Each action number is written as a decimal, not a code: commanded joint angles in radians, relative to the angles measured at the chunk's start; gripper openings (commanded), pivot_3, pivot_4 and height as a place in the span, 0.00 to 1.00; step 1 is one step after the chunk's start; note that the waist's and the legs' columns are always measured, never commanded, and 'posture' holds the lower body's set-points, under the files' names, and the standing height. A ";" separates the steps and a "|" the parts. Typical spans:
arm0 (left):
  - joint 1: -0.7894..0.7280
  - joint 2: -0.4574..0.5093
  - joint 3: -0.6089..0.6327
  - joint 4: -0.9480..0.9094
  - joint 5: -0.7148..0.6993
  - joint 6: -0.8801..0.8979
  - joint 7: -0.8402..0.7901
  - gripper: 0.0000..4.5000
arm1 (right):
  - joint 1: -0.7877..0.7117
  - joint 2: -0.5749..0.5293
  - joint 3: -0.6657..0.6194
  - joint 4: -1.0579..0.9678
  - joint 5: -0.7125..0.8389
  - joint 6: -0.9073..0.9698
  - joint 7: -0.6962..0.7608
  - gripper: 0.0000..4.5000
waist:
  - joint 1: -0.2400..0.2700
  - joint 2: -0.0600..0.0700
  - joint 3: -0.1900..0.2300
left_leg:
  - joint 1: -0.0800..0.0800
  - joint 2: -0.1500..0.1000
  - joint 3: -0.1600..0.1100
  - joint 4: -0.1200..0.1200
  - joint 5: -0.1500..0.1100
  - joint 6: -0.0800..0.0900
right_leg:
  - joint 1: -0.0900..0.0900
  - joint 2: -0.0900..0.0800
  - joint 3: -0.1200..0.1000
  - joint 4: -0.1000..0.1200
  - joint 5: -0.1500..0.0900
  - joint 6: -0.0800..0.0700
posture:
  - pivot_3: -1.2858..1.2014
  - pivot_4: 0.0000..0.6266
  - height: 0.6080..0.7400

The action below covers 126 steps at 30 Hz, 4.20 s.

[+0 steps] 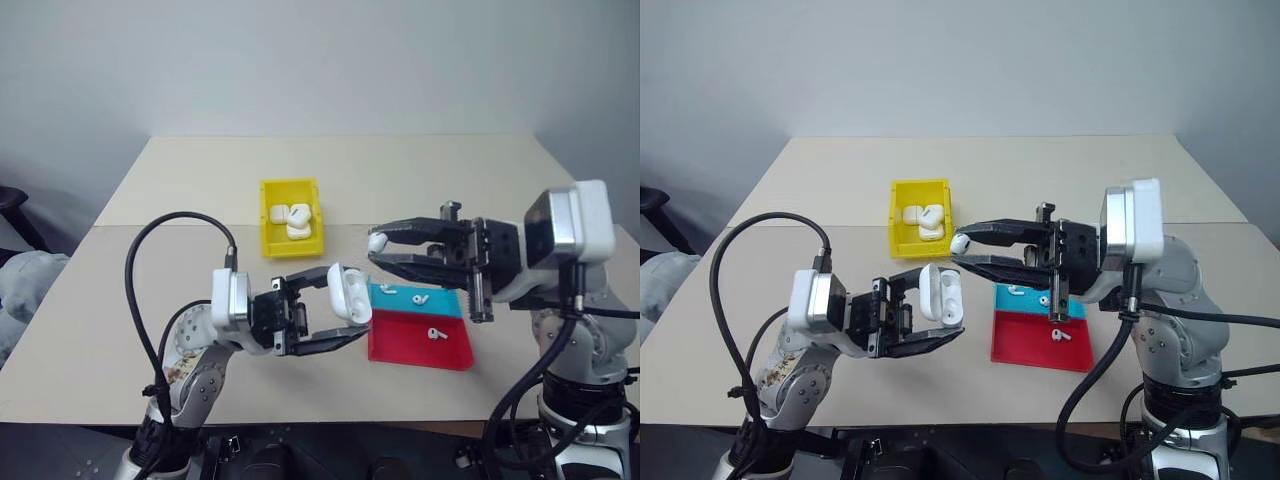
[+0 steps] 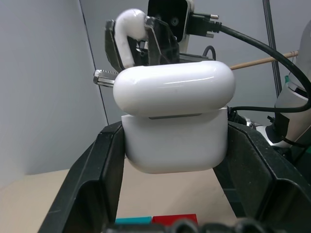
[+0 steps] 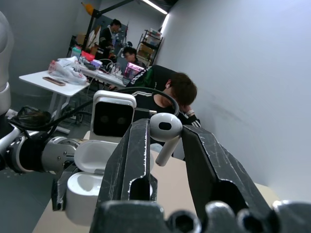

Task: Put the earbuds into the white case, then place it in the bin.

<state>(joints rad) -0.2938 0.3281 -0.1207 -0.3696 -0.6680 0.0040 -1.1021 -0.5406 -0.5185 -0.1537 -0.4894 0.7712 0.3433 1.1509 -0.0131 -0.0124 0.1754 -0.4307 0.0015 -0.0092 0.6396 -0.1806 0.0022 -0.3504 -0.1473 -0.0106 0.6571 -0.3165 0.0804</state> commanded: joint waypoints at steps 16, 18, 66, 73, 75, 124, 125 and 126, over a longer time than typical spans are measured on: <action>0.002 -0.011 -0.011 -0.034 0.003 -0.014 -0.002 0.62 | 0.038 -0.001 0.076 0.003 -0.032 -0.109 0.012 0.27 | 0.000 0.000 0.000 | 0.000 0.000 0.000 0.000 0.000 0.000 | 0.000 0.000 0.000 0.000 0.000 0.000 | 0.52 0.24 1.00; 0.001 -0.010 -0.010 -0.036 0.002 -0.012 -0.001 0.62 | 0.050 -0.003 0.080 0.004 -0.037 -0.122 0.018 0.27 | -0.001 0.000 0.000 | 0.000 0.000 0.000 0.000 0.000 0.000 | 0.000 0.000 0.000 0.000 0.000 0.000 | 0.52 0.24 1.00; 0.180 0.038 -0.065 0.016 0.224 -0.173 0.019 0.62 | -0.452 -0.424 0.573 0.796 -0.919 -0.739 0.312 0.70 | -0.007 0.000 0.000 | 0.000 0.001 0.004 -0.004 0.001 -0.001 | -0.003 0.000 0.002 -0.002 0.000 0.000 | 0.52 0.24 1.00; 0.173 0.039 -0.057 0.008 0.237 -0.179 0.055 0.62 | -0.555 -0.341 0.667 1.022 -1.018 -0.992 0.364 0.70 | -0.002 0.000 0.000 | 0.000 0.001 0.004 -0.004 0.001 -0.001 | -0.003 0.000 0.002 -0.002 0.000 0.000 | 0.52 0.24 1.00; 0.179 0.041 -0.060 0.004 0.238 -0.181 0.059 0.62 | -0.572 -0.323 0.679 1.072 -1.028 -1.033 0.369 0.70 | -0.002 0.000 0.000 | 0.000 0.001 0.004 -0.004 0.001 -0.001 | -0.003 0.000 0.002 -0.002 0.000 0.000 | 0.52 0.24 1.00; 0.190 0.088 -0.059 -0.002 0.269 -0.195 0.095 0.62 | -0.692 -0.149 0.758 1.465 -1.233 -1.250 0.275 0.50 | -0.006 0.001 0.000 | 0.002 0.001 0.004 -0.005 0.002 -0.003 | -0.003 0.000 0.002 0.000 0.000 -0.001 | 0.52 0.24 1.00; 0.190 0.089 -0.059 -0.002 0.269 -0.195 0.095 0.62 | -0.692 -0.149 0.759 1.466 -1.240 -1.248 0.265 0.50 | -0.006 0.001 0.000 | 0.002 0.001 0.004 -0.005 0.002 -0.003 | -0.003 0.000 0.002 0.000 0.000 -0.001 | 0.52 0.24 1.00; 0.189 0.089 -0.059 -0.001 0.269 -0.195 0.094 0.62 | -0.693 -0.149 0.762 1.468 -1.249 -1.252 0.255 0.50 | -0.006 0.001 0.000 | 0.002 0.001 0.004 -0.005 0.002 -0.003 | -0.003 0.000 0.002 0.000 0.000 -0.001 | 0.52 0.24 1.00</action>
<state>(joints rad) -0.0985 0.4129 -0.1846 -0.3398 -0.3930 -0.1709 -1.0110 -1.2109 -0.6670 0.6139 0.9839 -0.4716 -0.8897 1.4181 -0.0189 -0.0116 0.1758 -0.4286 0.0022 -0.0053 0.6345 -0.1788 -0.0008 -0.3531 -0.1472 -0.0083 0.6569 -0.3165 0.0798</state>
